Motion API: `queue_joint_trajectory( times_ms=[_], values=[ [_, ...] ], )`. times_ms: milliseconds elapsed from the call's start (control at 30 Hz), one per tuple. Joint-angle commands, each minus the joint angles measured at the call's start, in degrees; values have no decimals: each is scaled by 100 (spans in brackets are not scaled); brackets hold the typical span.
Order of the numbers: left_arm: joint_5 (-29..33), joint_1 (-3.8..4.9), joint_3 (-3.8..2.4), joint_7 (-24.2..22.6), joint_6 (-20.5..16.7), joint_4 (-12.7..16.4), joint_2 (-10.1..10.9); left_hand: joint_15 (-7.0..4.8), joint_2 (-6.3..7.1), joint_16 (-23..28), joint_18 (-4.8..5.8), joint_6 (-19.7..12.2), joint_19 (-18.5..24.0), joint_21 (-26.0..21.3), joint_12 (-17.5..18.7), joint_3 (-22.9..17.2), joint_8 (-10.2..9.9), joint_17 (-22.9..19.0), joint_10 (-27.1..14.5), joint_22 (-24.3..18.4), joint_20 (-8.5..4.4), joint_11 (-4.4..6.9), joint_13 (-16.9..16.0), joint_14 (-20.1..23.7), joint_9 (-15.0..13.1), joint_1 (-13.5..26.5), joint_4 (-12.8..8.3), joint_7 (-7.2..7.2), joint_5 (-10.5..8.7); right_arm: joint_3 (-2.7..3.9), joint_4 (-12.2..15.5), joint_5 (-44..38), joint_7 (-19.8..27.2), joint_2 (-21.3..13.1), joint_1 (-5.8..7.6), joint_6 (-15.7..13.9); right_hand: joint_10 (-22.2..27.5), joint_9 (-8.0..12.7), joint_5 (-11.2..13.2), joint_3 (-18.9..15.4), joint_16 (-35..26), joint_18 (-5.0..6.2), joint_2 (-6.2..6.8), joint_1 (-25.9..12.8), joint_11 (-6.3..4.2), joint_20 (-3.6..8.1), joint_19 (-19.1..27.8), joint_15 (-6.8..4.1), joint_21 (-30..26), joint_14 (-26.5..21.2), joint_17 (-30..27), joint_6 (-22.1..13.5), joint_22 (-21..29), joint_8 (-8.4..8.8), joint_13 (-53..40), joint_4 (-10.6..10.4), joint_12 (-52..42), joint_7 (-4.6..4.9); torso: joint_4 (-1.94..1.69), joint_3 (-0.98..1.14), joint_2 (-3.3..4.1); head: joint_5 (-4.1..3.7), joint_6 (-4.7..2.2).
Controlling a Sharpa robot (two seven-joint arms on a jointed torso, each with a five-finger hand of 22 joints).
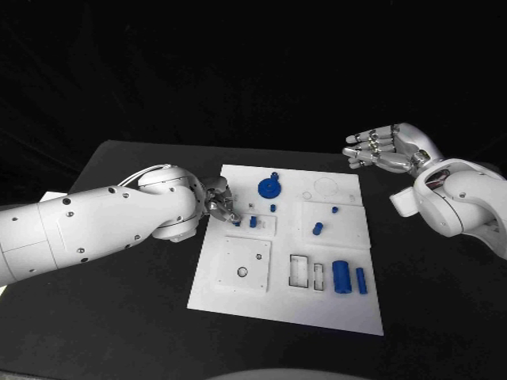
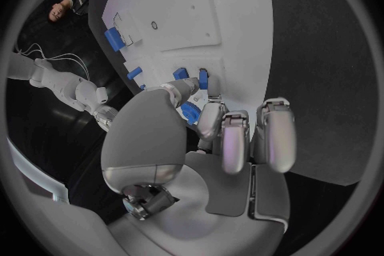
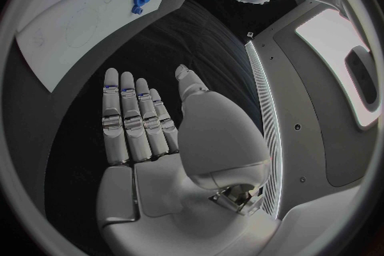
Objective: Assemble the parts on the task board
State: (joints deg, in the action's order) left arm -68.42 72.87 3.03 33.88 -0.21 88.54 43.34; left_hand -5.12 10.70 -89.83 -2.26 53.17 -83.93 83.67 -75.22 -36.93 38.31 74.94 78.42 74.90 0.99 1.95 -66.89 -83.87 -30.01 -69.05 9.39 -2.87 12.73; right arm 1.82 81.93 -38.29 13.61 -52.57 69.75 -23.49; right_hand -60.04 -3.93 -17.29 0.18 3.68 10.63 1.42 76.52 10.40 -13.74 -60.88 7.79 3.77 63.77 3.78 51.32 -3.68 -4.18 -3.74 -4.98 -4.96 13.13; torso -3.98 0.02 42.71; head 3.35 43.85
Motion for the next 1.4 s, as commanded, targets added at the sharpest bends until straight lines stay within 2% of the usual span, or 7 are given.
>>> queue_joint_trajectory(
  times_ms=[33, 533, 967, 1233, 1400],
  values=[
    [19, -8, 3, 42, 171, 2, -7, -22, -15, -17, 73, 61, -454, 19, -19, -720, 22, 1506, 41, 1062, -42, 10, -5, -613, -8, -40, -682, 66, 18, 2, 6, 9, 63, 5, -3, 39, 25, 1, -35, -6, -12, -4, -7, -34, 15, -19, -1, 9, -21, -6, -6, -44, 5, 12, 10, 18, 8, 86, 2, 1, -1, 5, 15],
    [48, -9, 3, 83, 314, -35, -39, -24, -10, -17, 72, 64, -454, 15, -22, -729, 24, 1506, 47, 1060, -44, 11, -10, -613, -7, -30, -682, 68, 17, 2, 12, 9, 65, 4, -3, 43, 25, 1, -35, -6, -12, -4, -7, -34, 15, -19, -1, 9, -21, -6, -6, -44, 5, 12, 10, 18, 8, 86, 1, 2, -2, 5, 15],
    [99, -8, 3, 117, 524, -201, -174, -41, 25, -17, 71, 106, -451, 8, -65, -685, 49, 1506, 98, 1059, -53, 32, -73, -613, -3, 121, -617, 103, -6, 2, 22, 5, 58, -5, -3, 38, 37, 2, -38, -2, -11, -4, -19, -31, 16, -23, 8, 12, -24, -13, -14, -51, 6, 14, 13, 27, 9, 84, 6, 1, 3, -1, 29],
    [116, -8, 2, 119, 536, -276, -233, -70, 20, -17, 76, 159, -457, 29, -107, -525, 56, 1506, 143, 1080, -73, 68, -139, -613, 17, 288, -510, 153, -18, 2, 23, 3, 62, -2, -3, 43, 37, 2, -38, -2, -11, -4, -19, -31, 16, -23, 8, 12, -24, -13, -14, -51, 6, 14, 13, 27, 9, 84, 2, 3, -2, -11, 47],
    [142, -7, 0, 121, 542, -304, -257, -100, 30, -17, 85, 237, -466, 62, -162, -315, 42, 1506, 186, 1109, -97, 104, -228, -613, 57, 477, -367, 198, -18, 2, 24, 3, 67, 0, -3, 47, 39, 2, -38, -1, -11, -4, -21, -28, 16, -23, 10, 12, -24, -14, -15, -52, 6, 13, 13, 32, 9, 84, 3, 3, -1, -15, 51]
  ],
)
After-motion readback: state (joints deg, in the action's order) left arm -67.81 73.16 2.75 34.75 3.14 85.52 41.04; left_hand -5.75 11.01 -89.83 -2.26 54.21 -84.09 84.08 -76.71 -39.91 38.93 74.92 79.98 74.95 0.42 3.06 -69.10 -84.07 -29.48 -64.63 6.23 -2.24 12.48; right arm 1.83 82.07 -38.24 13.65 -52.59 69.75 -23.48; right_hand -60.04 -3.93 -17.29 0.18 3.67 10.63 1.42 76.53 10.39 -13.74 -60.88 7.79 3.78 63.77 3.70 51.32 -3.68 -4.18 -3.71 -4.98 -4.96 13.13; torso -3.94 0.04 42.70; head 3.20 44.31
